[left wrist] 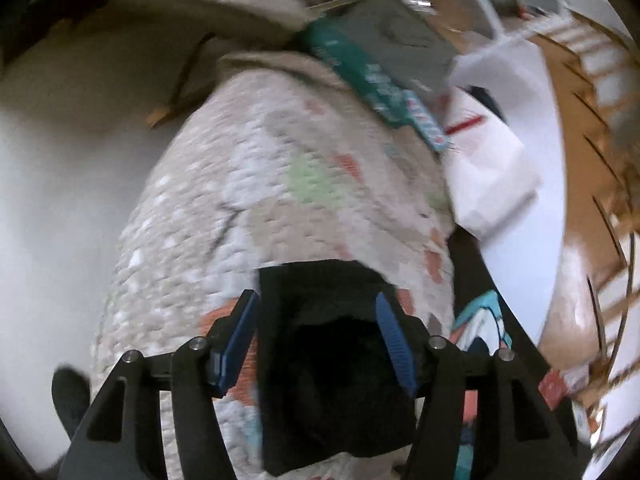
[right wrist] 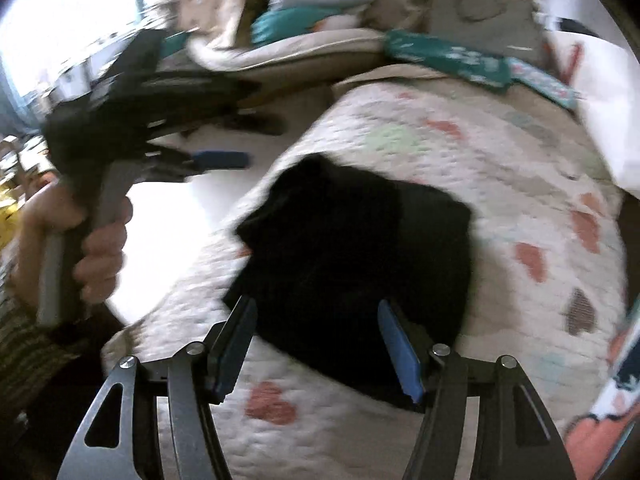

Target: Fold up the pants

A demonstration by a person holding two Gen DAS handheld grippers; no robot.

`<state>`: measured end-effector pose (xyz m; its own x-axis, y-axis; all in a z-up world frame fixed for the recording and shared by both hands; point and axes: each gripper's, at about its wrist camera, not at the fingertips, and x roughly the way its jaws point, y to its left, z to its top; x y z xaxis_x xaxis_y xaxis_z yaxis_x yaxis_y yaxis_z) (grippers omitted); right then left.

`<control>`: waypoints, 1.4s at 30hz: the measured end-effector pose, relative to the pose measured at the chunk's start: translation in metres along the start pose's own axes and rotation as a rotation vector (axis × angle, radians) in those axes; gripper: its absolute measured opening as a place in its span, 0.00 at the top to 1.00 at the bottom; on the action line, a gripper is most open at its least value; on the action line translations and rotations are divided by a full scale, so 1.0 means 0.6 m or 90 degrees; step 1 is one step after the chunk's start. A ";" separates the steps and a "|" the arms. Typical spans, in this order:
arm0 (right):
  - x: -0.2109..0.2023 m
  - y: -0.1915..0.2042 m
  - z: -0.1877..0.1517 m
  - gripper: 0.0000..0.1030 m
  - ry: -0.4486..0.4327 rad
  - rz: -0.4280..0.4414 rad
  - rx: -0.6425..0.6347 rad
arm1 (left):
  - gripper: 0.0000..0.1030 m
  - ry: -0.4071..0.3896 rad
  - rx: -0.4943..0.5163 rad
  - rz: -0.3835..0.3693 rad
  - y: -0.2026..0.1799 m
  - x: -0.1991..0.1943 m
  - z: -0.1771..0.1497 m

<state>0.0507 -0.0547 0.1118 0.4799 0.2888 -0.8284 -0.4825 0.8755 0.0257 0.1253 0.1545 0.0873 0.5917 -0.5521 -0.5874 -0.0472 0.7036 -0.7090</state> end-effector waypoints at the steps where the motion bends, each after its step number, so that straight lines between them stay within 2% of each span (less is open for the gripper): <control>1: 0.003 -0.018 0.003 0.34 0.002 -0.019 0.022 | 0.42 -0.005 0.035 -0.002 -0.023 0.002 -0.002; 3: 0.010 -0.042 0.012 0.36 0.000 -0.038 0.059 | 0.41 -0.013 0.077 0.022 -0.047 0.008 -0.003; 5: 0.019 -0.058 0.034 0.39 -0.011 -0.038 0.088 | 0.41 -0.017 0.077 0.055 -0.049 0.016 -0.001; 7: 0.030 -0.060 0.055 0.44 -0.017 -0.022 0.112 | 0.41 -0.010 0.039 0.070 -0.028 0.020 0.005; 9: 0.048 -0.052 0.070 0.55 -0.007 0.008 0.125 | 0.41 -0.010 0.000 0.097 0.000 0.017 0.010; 12: 0.089 -0.015 0.096 0.60 0.011 0.051 0.104 | 0.41 -0.026 -0.054 0.108 0.038 -0.005 0.020; 17: 0.176 0.038 0.118 0.58 0.075 0.114 0.073 | 0.41 -0.091 -0.118 0.134 0.087 -0.059 0.039; 19: 0.208 0.047 0.111 0.54 0.105 0.113 0.053 | 0.41 -0.104 -0.132 0.140 0.100 -0.071 0.043; 21: 0.205 0.050 0.108 0.52 0.099 0.109 0.041 | 0.41 -0.101 -0.139 0.139 0.105 -0.073 0.044; 25: 0.149 0.010 0.119 0.51 0.074 0.173 0.101 | 0.41 -0.079 -0.103 0.130 0.082 -0.052 0.036; 26: 0.132 -0.006 0.120 0.50 0.061 0.171 0.114 | 0.41 -0.074 -0.084 0.128 0.070 -0.045 0.031; 28: 0.095 -0.052 0.111 0.50 0.034 0.144 0.144 | 0.41 -0.061 -0.045 0.113 0.045 -0.029 0.019; 32: 0.069 -0.114 0.078 0.50 0.031 0.090 0.184 | 0.41 -0.015 0.036 0.083 -0.008 0.027 -0.008; 34: 0.069 -0.138 0.052 0.50 0.041 0.079 0.213 | 0.41 0.018 0.057 0.106 -0.017 0.059 -0.016; 35: 0.071 -0.147 0.039 0.50 0.046 0.078 0.227 | 0.41 0.043 0.068 0.159 -0.014 0.086 -0.021; 37: 0.076 -0.164 0.018 0.50 0.055 0.079 0.252 | 0.41 0.068 0.052 0.200 0.007 0.114 -0.025; 39: 0.075 -0.179 -0.001 0.50 0.056 0.079 0.273 | 0.33 0.078 -0.003 0.172 0.035 0.120 -0.019; 40: 0.076 -0.182 -0.006 0.50 0.056 0.081 0.282 | 0.33 0.086 -0.036 0.146 0.050 0.120 -0.016; 42: 0.072 -0.197 -0.018 0.50 0.052 0.087 0.301 | 0.33 0.106 -0.134 0.059 0.089 0.120 -0.013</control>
<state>0.1204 -0.1501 0.0667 0.3670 0.3990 -0.8403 -0.1426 0.9168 0.3730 0.1591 0.1486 0.0042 0.4372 -0.5679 -0.6973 -0.2721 0.6555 -0.7045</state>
